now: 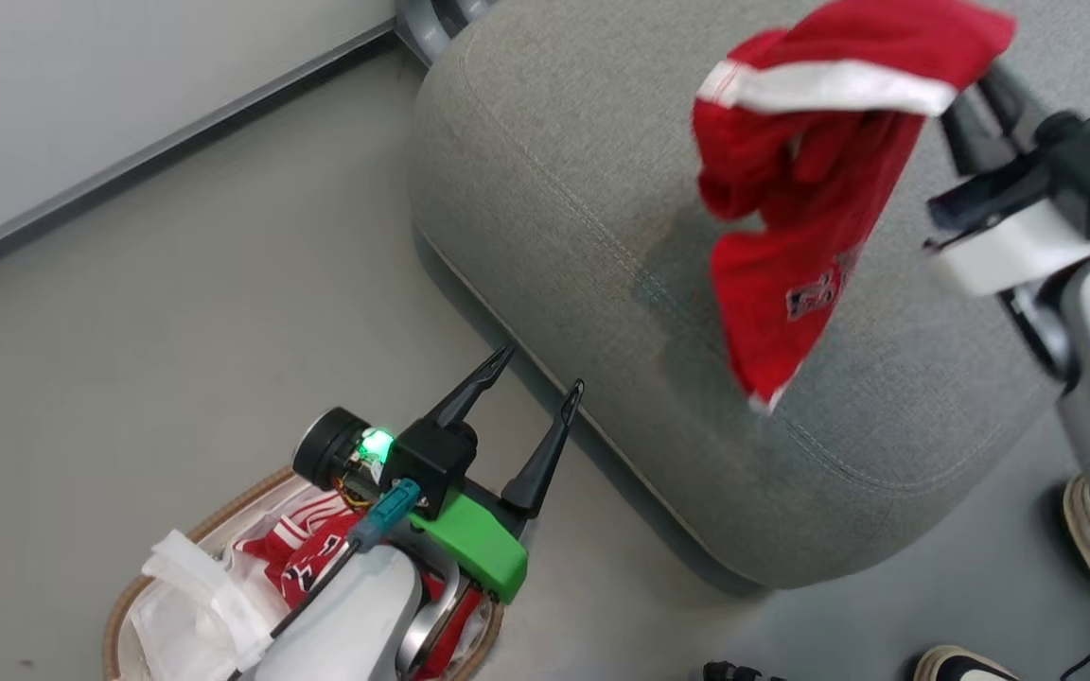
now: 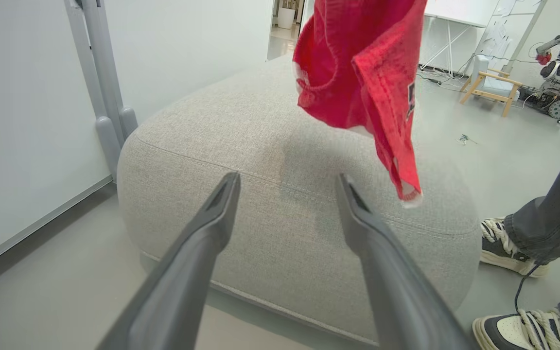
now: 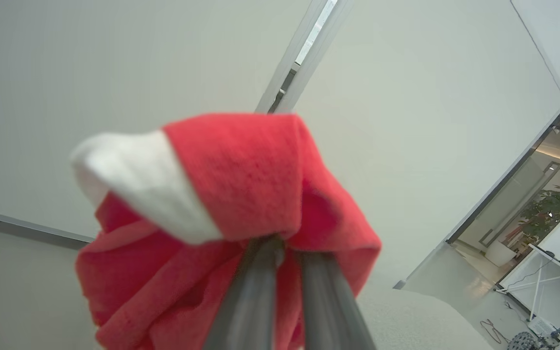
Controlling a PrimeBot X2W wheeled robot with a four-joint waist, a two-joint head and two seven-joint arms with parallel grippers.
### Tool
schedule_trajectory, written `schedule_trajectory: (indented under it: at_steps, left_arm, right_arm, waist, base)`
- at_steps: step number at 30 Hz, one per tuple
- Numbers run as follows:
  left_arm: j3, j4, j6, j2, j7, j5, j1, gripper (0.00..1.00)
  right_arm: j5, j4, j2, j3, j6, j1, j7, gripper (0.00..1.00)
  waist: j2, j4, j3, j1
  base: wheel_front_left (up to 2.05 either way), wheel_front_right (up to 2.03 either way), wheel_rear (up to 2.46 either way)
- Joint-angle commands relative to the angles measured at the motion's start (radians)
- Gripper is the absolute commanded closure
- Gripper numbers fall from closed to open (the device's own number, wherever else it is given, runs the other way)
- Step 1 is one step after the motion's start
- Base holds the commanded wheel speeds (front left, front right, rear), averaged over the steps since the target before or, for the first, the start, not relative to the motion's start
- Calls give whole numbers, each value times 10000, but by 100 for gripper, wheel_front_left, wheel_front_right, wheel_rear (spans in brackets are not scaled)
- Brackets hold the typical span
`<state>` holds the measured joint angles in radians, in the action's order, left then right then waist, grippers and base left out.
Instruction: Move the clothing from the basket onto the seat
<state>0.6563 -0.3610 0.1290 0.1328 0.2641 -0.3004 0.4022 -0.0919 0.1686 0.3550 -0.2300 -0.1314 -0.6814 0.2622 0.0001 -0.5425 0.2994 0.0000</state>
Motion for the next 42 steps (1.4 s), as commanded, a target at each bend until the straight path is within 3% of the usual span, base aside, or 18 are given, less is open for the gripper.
schedule_trajectory:
  at_steps: [1,10,15,23,24,25,27,34,42]
  left_arm:
    - [71,20,26,177,5,72,283,0]
    - [360,100,26,582,5,178,1186,0]
    - [430,97,26,696,5,215,1418,0]
    - [319,-15,27,746,5,146,1427,0]
    - [289,-39,27,750,5,131,1402,0]
    - [247,-68,27,759,5,113,1366,0]
    - [111,-132,27,797,5,88,1261,0]
    - [-315,-367,27,677,5,48,812,0]
    - [-1113,-531,27,234,5,153,55,0]
  right_arm:
    - [98,110,206,137,12,-451,42,100]
    - [704,1430,1258,1412,14,-2509,29,100]
    - [993,2337,1097,2217,14,-2728,32,100]
    - [1423,4258,336,3331,14,-1697,29,100]
    - [1437,4469,233,3501,14,-1544,31,97]
    - [1493,4725,130,3663,14,-1336,29,79]
    - [1577,5028,-60,3923,14,-991,31,0]
    - [1794,5237,-561,4620,14,386,31,0]
    - [1546,4778,-908,4654,14,2099,31,0]
  waist:
    - [-1,331,753,0]
    - [-1,1220,2227,0]
    - [-1,1600,2762,0]
    - [-1,1819,2939,0]
    - [-1,1819,2899,0]
    - [-1,1813,2856,0]
    - [-1,1769,2743,0]
    - [-1,1618,2042,0]
    - [-1,1856,912,0]
  base:
    - [0,0,0]
    - [0,0,0]
    - [0,0,0]
    - [0,0,0]
    - [0,0,0]
    - [0,0,0]
    - [0,0,0]
    - [0,0,0]
    - [0,0,0]
